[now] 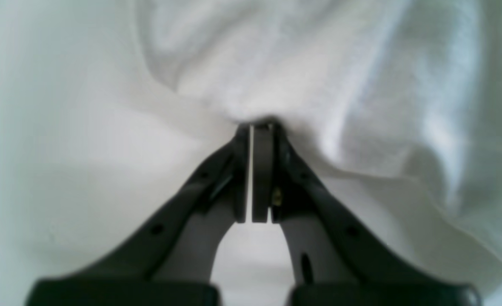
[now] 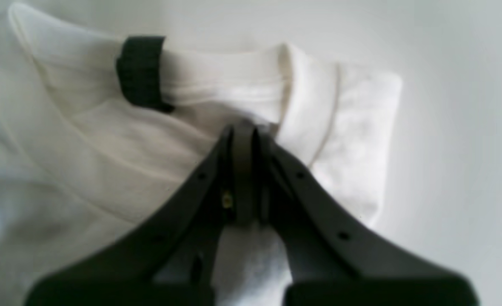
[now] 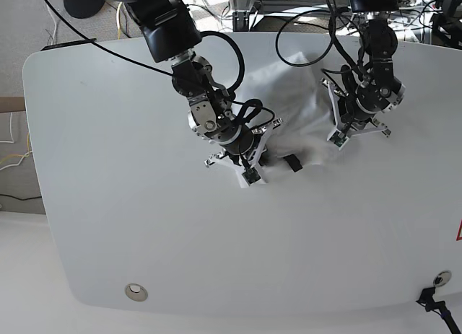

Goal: Fold the T-shirt properly
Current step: 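Tuck and press the bundle edges inward with both grippers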

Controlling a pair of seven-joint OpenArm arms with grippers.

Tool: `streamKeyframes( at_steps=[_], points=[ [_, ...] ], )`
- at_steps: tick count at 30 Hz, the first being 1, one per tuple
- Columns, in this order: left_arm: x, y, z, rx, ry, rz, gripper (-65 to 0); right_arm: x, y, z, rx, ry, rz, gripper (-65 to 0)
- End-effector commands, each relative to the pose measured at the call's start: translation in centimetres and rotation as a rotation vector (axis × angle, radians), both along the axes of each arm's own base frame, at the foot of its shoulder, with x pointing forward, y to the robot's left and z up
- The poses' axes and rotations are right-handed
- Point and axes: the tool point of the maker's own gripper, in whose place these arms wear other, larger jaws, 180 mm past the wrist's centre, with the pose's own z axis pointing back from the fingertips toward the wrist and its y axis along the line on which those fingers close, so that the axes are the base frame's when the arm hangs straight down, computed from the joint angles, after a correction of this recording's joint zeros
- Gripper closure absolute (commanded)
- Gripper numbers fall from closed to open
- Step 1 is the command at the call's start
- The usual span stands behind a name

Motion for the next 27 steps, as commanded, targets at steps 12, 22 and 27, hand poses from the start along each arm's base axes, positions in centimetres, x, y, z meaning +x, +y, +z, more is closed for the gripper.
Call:
streamKeyframes(
  at_steps=[12, 22, 27],
  points=[
    [3.7, 0.6, 1.3, -0.015, -0.055, 0.017, 0.0, 0.0, -1.4, 1.7, 0.002, -0.063, -0.011, 0.0],
    [4.2, 2.9, 9.6, 0.066, -0.301, 0.044, 0.0, 0.0, -0.9, 10.1, 0.029, -0.193, 0.004, 0.0],
    [1.4, 1.6, 8.0, 0.063, -0.248, 0.007, 0.0, -2.6, -1.0, 9.4, 0.035, -0.148, 0.004, 0.0]
  ],
)
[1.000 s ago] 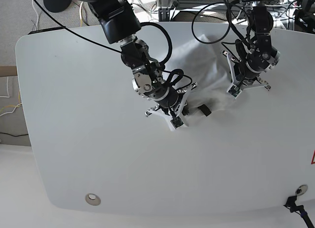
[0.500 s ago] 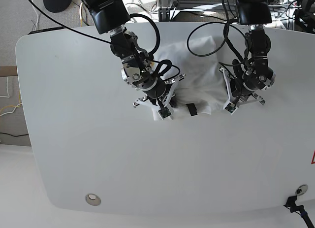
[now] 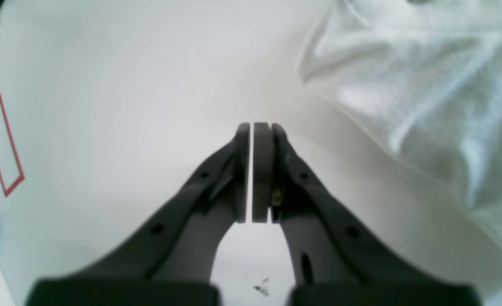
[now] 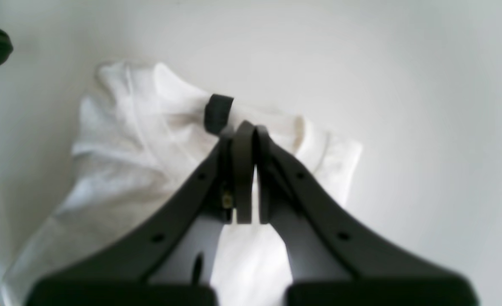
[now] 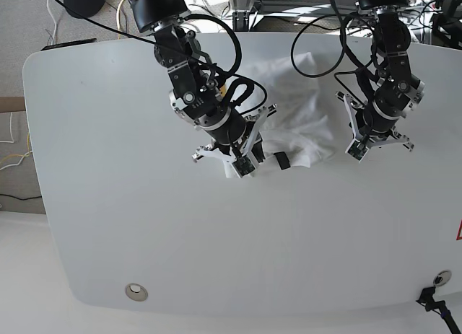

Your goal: Fold the T-shirt properly

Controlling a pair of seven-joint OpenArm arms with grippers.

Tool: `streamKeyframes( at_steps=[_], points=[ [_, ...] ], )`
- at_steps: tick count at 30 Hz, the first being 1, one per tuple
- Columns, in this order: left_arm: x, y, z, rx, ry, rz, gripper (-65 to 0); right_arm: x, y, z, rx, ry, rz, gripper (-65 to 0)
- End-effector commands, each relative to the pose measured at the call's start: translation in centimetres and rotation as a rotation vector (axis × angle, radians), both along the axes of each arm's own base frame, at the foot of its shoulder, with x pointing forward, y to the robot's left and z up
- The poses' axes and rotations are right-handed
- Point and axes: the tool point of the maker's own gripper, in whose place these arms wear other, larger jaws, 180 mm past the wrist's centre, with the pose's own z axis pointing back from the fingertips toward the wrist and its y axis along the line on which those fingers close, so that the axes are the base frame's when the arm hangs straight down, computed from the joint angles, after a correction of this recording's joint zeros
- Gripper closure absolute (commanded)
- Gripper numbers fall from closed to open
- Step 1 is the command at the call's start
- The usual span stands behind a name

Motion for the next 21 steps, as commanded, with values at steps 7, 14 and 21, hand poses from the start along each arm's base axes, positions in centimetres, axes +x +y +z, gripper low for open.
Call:
streamKeyframes(
  at_steps=[7, 14, 21],
  points=[
    [-2.4, -6.3, -1.3, -0.195, 0.045, -0.126, 0.0, -1.8, -0.4, -1.9, -0.005, 0.044, -0.001, 0.0],
    [-1.7, -9.4, -4.6, -0.255, 0.143, -0.167, 0.0, -2.6, -0.7, -7.0, -0.026, 0.126, -0.008, 0.0],
    [0.8, -8.0, -6.2, -0.237, 0.187, -0.151, 0.0, -1.0, -1.2, -8.2, -0.045, 0.124, -0.016, 0.0]
  ],
)
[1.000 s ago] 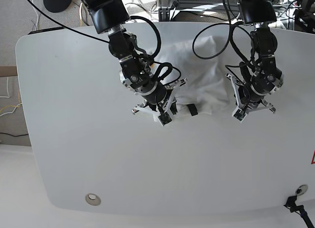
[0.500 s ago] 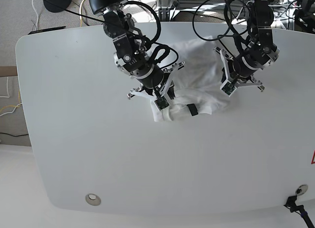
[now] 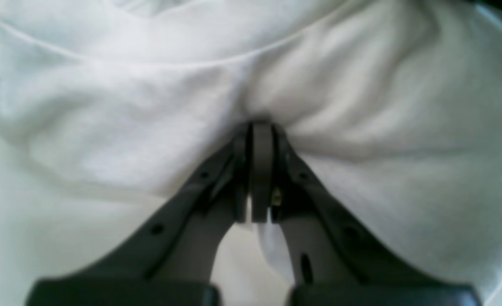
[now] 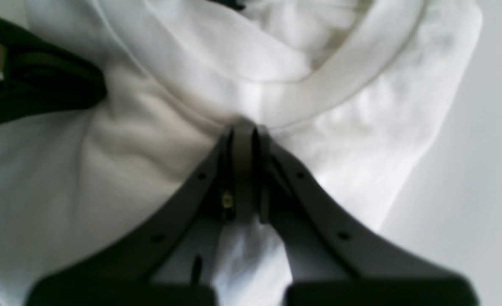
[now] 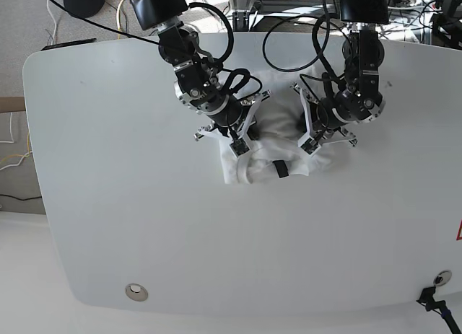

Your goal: Fold the T-shirt properly

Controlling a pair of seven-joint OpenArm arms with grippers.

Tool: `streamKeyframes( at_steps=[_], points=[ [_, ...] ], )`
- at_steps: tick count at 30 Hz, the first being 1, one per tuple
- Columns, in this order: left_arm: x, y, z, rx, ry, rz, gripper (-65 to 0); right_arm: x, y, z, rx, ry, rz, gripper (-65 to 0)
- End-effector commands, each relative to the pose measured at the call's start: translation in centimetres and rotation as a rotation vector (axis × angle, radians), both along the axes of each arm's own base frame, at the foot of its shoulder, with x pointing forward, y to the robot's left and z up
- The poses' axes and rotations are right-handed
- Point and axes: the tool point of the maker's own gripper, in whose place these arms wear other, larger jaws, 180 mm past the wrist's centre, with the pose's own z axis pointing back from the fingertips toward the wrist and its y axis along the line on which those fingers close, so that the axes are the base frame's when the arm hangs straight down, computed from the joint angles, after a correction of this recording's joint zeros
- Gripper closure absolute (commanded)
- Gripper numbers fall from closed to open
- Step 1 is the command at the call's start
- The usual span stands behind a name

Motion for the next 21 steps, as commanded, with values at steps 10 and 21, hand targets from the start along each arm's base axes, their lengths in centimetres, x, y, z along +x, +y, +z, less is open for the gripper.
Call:
streamKeyframes(
  at_steps=[10, 21],
  points=[
    [2.8, 2.8, 3.1, 0.073, -0.104, -0.002, 0.0, 3.0, -2.7, 2.0, -0.011, -0.044, -0.077, 0.0],
    [3.9, 8.9, 10.1, 0.042, -0.376, 0.181, 0.0, 1.7, -3.6, 10.8, 0.057, -0.274, -0.086, 0.0]
  ],
)
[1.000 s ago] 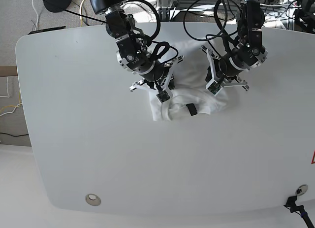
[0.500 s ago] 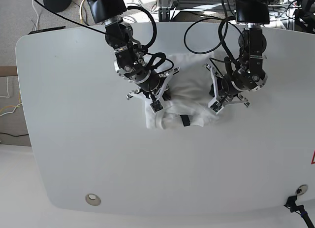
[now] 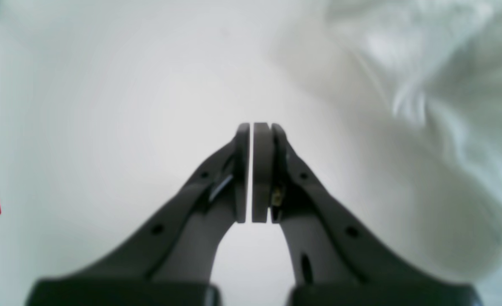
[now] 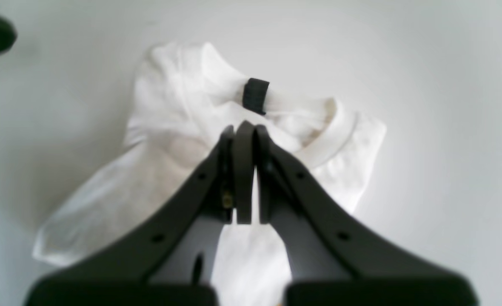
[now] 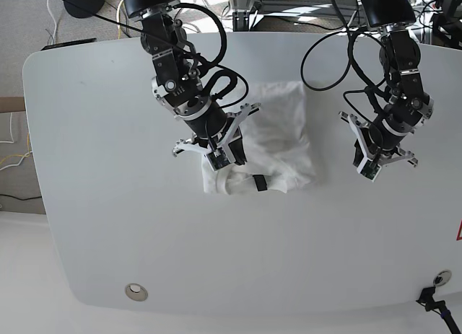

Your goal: Fold the T-shirt properly

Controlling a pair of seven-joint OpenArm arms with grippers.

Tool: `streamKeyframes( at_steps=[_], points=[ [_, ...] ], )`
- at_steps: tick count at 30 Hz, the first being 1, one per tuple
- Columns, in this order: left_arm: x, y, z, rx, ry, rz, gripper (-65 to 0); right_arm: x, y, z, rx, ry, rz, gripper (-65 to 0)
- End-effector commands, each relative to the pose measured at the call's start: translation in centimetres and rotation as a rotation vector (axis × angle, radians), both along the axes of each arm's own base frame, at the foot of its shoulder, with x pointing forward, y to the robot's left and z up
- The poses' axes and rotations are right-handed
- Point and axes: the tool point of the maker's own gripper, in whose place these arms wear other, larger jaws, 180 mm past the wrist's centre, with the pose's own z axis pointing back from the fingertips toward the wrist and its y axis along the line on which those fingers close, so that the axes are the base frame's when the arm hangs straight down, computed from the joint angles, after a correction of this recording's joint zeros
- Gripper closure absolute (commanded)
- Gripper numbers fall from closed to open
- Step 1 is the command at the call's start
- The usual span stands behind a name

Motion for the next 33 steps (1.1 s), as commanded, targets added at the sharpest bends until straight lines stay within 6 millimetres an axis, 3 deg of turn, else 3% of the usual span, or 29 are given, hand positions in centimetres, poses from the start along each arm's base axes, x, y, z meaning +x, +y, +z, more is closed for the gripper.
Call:
streamKeyframes(
  at_steps=[1, 3, 8, 13, 20, 23, 28, 33],
  points=[
    [0.8, -0.5, 2.2, -0.059, -0.129, -0.024, 0.0, 0.2, -1.4, 2.0, -0.002, -0.070, -0.025, 0.0],
    [0.2, 0.1, 2.6, -0.106, -0.196, -0.012, 0.0, -0.7, -3.5, 1.9, -0.016, -0.070, -0.065, 0.0],
    [-1.7, -1.3, 3.6, -0.259, -0.345, -0.004, 0.0, -3.6, -8.9, 1.0, -0.007, -0.135, -0.188, 0.0],
    [-6.1, -2.9, 1.8, -0.357, -0.341, 0.000, 0.0, -8.6, -12.2, -0.7, -0.007, -0.124, -0.277, 0.0],
    [-16.5, -4.2, -0.9, -0.392, -0.169, 0.019, 0.0, -17.6, -12.3, -3.7, -0.010, 0.042, -0.288, 0.0],
    [-21.0, -3.7, -1.6, -0.410, -0.072, 0.080, 0.0, -21.7, -12.4, -4.9, -0.029, 0.149, -0.284, 0.0],
    [-25.6, -1.7, -1.7, -0.455, 0.006, 0.207, 0.0, -26.4, -12.9, -5.9, -0.061, 0.272, -0.288, 0.0],
    [-29.8, -1.0, -4.1, -0.471, 0.131, 0.285, 0.0, -29.7, -14.1, -6.6, -0.099, 0.358, -0.302, 0.0]
  ],
)
